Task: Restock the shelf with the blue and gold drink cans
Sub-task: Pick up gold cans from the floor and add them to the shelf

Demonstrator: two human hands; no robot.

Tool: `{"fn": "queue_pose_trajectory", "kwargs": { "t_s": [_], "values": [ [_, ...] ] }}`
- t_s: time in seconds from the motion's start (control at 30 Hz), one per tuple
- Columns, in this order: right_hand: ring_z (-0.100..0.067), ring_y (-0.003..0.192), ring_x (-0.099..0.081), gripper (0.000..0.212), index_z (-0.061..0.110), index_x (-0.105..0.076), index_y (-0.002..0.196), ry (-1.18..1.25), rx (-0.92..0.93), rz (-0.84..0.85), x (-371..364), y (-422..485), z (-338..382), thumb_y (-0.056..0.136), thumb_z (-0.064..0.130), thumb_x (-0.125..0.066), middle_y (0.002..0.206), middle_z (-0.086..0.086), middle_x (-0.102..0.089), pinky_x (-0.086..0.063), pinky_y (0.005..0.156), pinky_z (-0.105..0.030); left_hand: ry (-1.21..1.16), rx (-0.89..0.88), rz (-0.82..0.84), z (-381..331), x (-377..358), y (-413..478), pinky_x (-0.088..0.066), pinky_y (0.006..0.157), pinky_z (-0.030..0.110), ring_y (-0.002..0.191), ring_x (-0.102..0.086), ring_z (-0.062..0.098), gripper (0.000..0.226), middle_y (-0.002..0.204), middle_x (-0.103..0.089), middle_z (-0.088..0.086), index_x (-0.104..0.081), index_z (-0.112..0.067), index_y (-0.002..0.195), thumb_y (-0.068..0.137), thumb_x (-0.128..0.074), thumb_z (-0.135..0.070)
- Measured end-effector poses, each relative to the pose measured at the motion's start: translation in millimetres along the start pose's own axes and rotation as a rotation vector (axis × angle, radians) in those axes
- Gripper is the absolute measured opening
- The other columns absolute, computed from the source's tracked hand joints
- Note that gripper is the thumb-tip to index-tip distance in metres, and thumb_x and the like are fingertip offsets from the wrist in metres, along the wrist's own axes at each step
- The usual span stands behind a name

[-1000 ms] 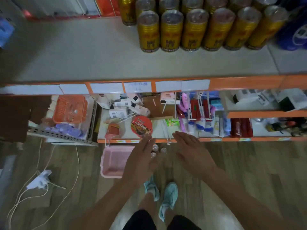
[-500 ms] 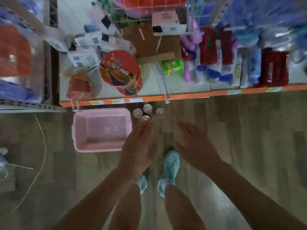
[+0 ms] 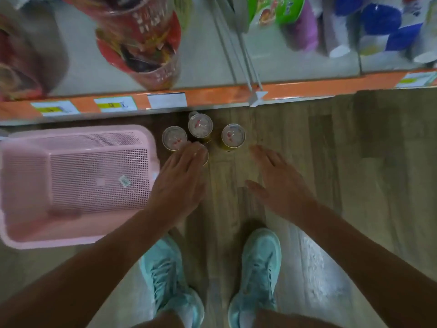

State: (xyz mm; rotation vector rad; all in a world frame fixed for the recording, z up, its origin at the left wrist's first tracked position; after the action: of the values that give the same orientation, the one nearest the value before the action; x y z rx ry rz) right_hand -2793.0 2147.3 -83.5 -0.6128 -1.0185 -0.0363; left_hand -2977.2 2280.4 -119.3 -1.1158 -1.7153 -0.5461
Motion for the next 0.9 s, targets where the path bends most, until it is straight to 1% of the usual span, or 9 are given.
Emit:
{"fn": "queue_pose_trajectory", "kwargs": {
  "t_s": [0.13,0.23,0.33,0.4,0.53,0.63,0.73,0.83,0.9],
  "values": [
    [-0.027,0.15,-0.024,0.085,0.011,-0.014,0.16,-0.037,0.016,-0.018,-31.1,41.9,-19.7,0.095,0.04,-0.062,0.165,-0.008,-0.021,-0.032,0.117,-0.043,0.041,-0.043,-0.01,26.0,-34.9,20.5,-0.033,0.118,0.042,0.14,-0.039,0.03,0.072,0.15,-0.045,0.013,-0.045,-0.005,0.147,0.084,-0.077,-0.022],
    [-0.031,0.147,-0.029,0.089,0.008,-0.019,0.159,0.008,0.03,-0.083,-39.7,67.6,-24.6,0.091,0.034,-0.07,0.162,-0.012,-0.027,-0.032,0.116,-0.042,0.098,-0.095,-0.043,38.6,-43.9,28.8,-0.039,0.115,0.047,0.132,-0.047,0.03,0.069,0.144,-0.05,0.012,-0.049,-0.007,0.145,0.085,-0.077,-0.024],
    [-0.03,0.145,-0.031,0.091,0.01,-0.018,0.159,0.055,0.062,-0.141,-44.7,86.1,-26.7,0.089,0.032,-0.073,0.16,-0.012,-0.03,-0.033,0.116,-0.042,0.144,-0.136,-0.083,43.3,-51.2,30.9,-0.032,0.119,0.047,0.132,-0.048,0.029,0.067,0.142,-0.052,0.013,-0.05,-0.008,0.145,0.085,-0.074,-0.025],
    [-0.028,0.143,-0.035,0.091,0.013,-0.02,0.158,0.104,0.078,-0.151,-50.5,96.3,-28.3,0.087,0.033,-0.074,0.158,-0.009,-0.034,-0.039,0.113,-0.044,0.136,-0.129,-0.12,42.7,-56.6,30.4,-0.032,0.119,0.044,0.132,-0.044,0.027,0.068,0.14,-0.052,0.012,-0.051,-0.009,0.144,0.083,-0.078,-0.023],
    [-0.024,0.118,-0.058,0.078,0.03,-0.032,0.142,0.379,-0.033,-0.195,-61.7,106.7,-28.1,0.081,0.035,-0.081,0.134,0.0,-0.057,-0.049,0.092,-0.037,0.081,-0.066,-0.137,42.5,-64.1,27.2,-0.03,0.118,0.039,0.137,-0.036,0.025,0.072,0.144,-0.044,0.006,-0.046,-0.014,0.146,0.082,-0.079,-0.023],
    [-0.02,0.111,-0.061,0.079,0.032,-0.036,0.135,0.5,-0.068,-0.248,-65.5,103.7,-28.1,0.074,0.032,-0.087,0.123,0.009,-0.059,-0.05,0.091,-0.037,0.074,-0.076,-0.153,40.7,-59.8,26.6,-0.028,0.116,0.037,0.136,-0.036,0.026,0.074,0.142,-0.048,0.007,-0.05,-0.013,0.144,0.078,-0.083,-0.022],
    [-0.018,0.107,-0.062,0.078,0.028,-0.041,0.132,0.561,-0.079,-0.27,-69.2,92.5,-29.6,0.072,0.029,-0.09,0.117,0.011,-0.06,-0.053,0.089,-0.039,0.039,-0.078,-0.181,36.4,-51.6,26.6,-0.03,0.115,0.034,0.133,-0.039,0.024,0.078,0.138,-0.052,0.006,-0.054,-0.012,0.141,0.072,-0.088,-0.023],
    [-0.009,0.099,-0.062,0.074,0.031,-0.042,0.125,0.626,-0.11,-0.259,-73.0,80.2,-35.0,0.07,0.032,-0.091,0.109,0.017,-0.06,-0.05,0.077,-0.022,-0.078,-0.037,-0.198,28.4,-45.6,25.4,-0.04,0.112,0.036,0.135,-0.042,0.023,0.077,0.142,-0.049,0.003,-0.052,-0.015,0.143,0.075,-0.086,-0.028],
    [0.001,0.096,-0.061,0.069,0.036,-0.043,0.118,0.686,-0.121,-0.243,-72.6,74.8,-39.6,0.068,0.033,-0.092,0.105,0.021,-0.061,-0.049,0.077,-0.019,-0.179,0.022,-0.194,22.9,-41.0,26.7,-0.031,0.111,0.021,0.134,-0.041,0.016,0.076,0.142,-0.049,-0.001,-0.052,-0.018,0.143,0.076,-0.086,-0.032]
  ]
}}
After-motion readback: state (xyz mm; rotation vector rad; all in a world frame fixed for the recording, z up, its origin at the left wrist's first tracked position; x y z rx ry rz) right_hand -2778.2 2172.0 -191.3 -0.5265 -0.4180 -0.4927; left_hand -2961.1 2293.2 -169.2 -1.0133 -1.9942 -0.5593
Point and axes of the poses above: each hand's wrist, its own y-axis towards the middle knuckle, its own x-axis out of the back of the hand, z = x × y, the point moved 2 cm from there along y, towards the middle knuckle
